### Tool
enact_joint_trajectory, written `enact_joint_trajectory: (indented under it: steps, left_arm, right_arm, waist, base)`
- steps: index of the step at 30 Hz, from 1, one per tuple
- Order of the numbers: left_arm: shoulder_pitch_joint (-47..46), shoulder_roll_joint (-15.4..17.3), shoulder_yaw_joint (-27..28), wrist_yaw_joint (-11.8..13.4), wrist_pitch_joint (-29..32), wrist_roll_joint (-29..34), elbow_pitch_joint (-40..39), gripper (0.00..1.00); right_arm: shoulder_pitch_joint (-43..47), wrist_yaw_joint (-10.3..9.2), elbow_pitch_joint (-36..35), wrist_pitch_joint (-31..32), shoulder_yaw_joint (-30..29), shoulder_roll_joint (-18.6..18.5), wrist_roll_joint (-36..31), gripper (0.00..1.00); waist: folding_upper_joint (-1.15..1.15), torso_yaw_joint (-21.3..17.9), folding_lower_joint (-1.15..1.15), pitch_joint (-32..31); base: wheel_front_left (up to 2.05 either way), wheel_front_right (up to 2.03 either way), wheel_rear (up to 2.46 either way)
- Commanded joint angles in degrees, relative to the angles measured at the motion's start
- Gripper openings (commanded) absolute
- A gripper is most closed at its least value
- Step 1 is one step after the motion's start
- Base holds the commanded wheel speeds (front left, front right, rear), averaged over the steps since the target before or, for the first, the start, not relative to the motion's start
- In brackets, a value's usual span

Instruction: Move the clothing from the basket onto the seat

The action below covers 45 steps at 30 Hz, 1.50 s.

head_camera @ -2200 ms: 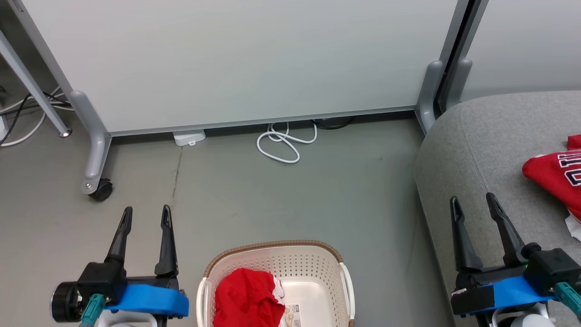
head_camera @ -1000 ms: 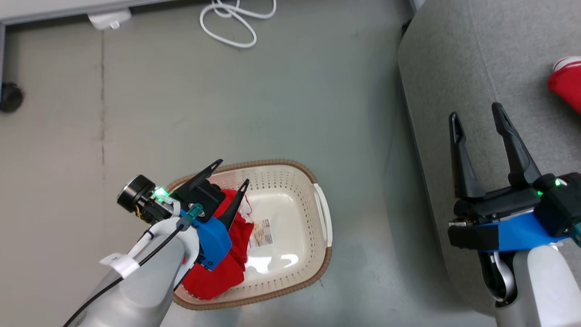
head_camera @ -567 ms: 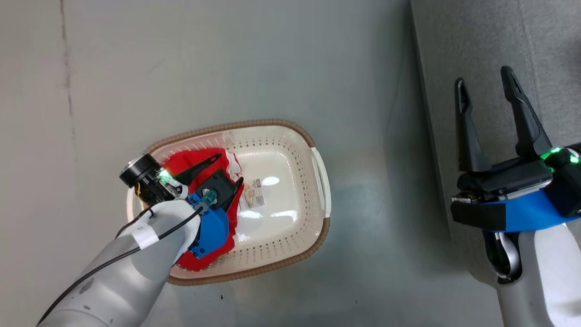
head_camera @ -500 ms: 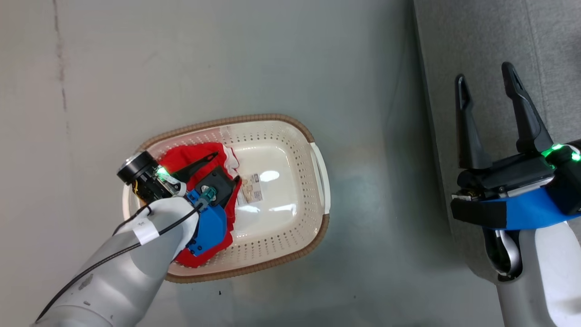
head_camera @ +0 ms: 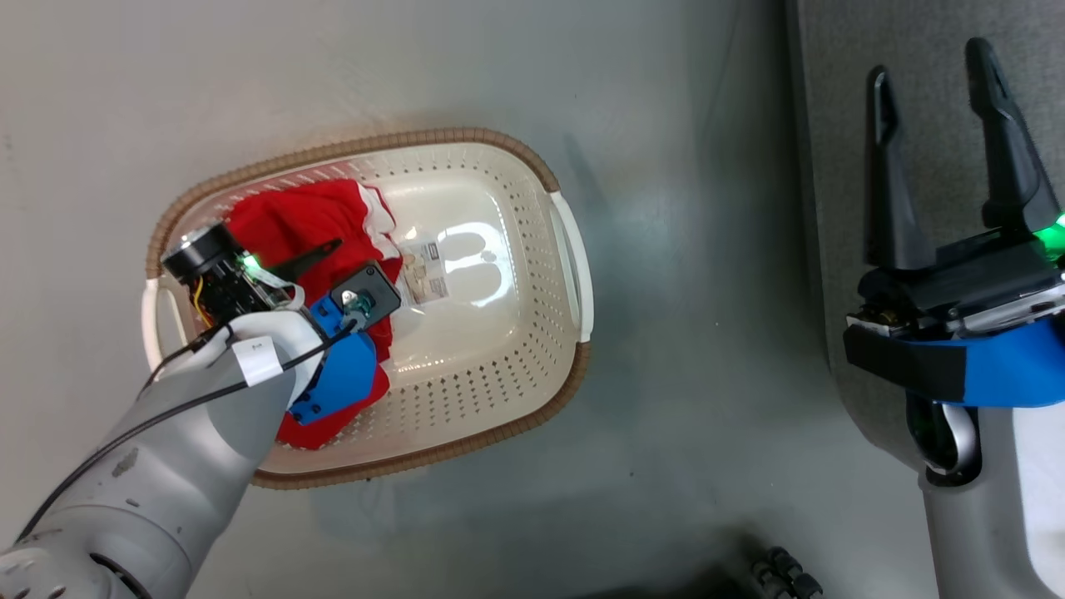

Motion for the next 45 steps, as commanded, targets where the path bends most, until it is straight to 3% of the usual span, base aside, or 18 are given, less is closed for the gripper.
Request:
enact_joint_trajectory:
  steps: [1, 8, 23, 38, 39, 40, 41, 42, 45]
  left_arm:
    - [-1.7, 0.6, -0.6, 0.0, 0.4, -0.1, 0.4, 1.00]
    - [-4.9, 0.9, -1.6, 0.1, 1.8, 0.0, 1.6, 1.00]
    - [-7.6, 1.6, -1.5, 4.3, 4.1, -0.5, 2.6, 1.00]
    - [-8.2, 1.1, -1.4, 3.4, 5.9, -2.0, 2.7, 1.00]
    - [-8.1, 1.2, -1.5, 3.3, 6.1, -2.0, 2.7, 0.75]
    - [-8.0, 1.3, -1.5, 3.2, 6.3, -2.0, 2.7, 0.39]
    - [-8.0, 1.4, -1.6, 3.1, 6.4, -1.9, 2.7, 0.13]
    - [-8.1, 1.4, -1.7, 3.0, 6.3, -1.7, 2.7, 0.00]
    - [-8.7, 1.5, -1.9, 2.6, 6.2, -1.5, 2.7, 0.00]
  right_arm:
    - [-0.9, 0.03, -0.8, -0.2, -0.5, 0.3, -0.4, 1.00]
    - [-0.9, 0.03, -2.9, -0.2, -1.4, 0.9, -0.5, 1.00]
    - [0.5, 0.03, -6.0, -0.2, -2.2, 2.0, -1.7, 1.00]
    - [1.3, 0.03, -7.1, -0.2, -2.3, 2.5, -1.9, 1.00]
    - [1.3, 0.03, -7.1, -0.2, -2.3, 2.5, -2.0, 1.00]
    - [1.4, 0.03, -7.1, -0.2, -2.3, 2.5, -2.0, 1.00]
    - [1.4, 0.03, -7.1, -0.2, -2.3, 2.5, -2.1, 1.00]
    - [1.4, 0.03, -7.1, -0.2, -2.3, 2.5, -2.1, 1.00]
    - [1.4, 0.02, -6.9, -0.2, -2.5, 2.6, -2.1, 1.00]
  waist:
    - [0.00, -0.6, -0.01, 2.7]
    - [0.00, -0.9, -0.01, 6.3]
    - [0.00, -1.6, -0.01, 11.5]
    - [0.00, -2.2, -0.01, 13.8]
    - [0.00, -2.2, -0.01, 13.9]
    - [0.00, -2.2, -0.01, 13.9]
    - [0.00, -2.2, -0.01, 13.9]
    - [0.00, -2.2, -0.01, 13.9]
    - [0.00, -2.1, -0.01, 13.9]
  base:
    - [0.00, 0.00, 0.00]
    - [0.00, 0.00, 0.00]
    - [0.00, 0.00, 0.00]
    - [0.00, 0.00, 0.00]
    - [0.00, 0.00, 0.00]
    - [0.00, 0.00, 0.00]
    - [0.00, 0.00, 0.00]
    - [0.00, 0.00, 0.00]
    - [0.00, 0.00, 0.00]
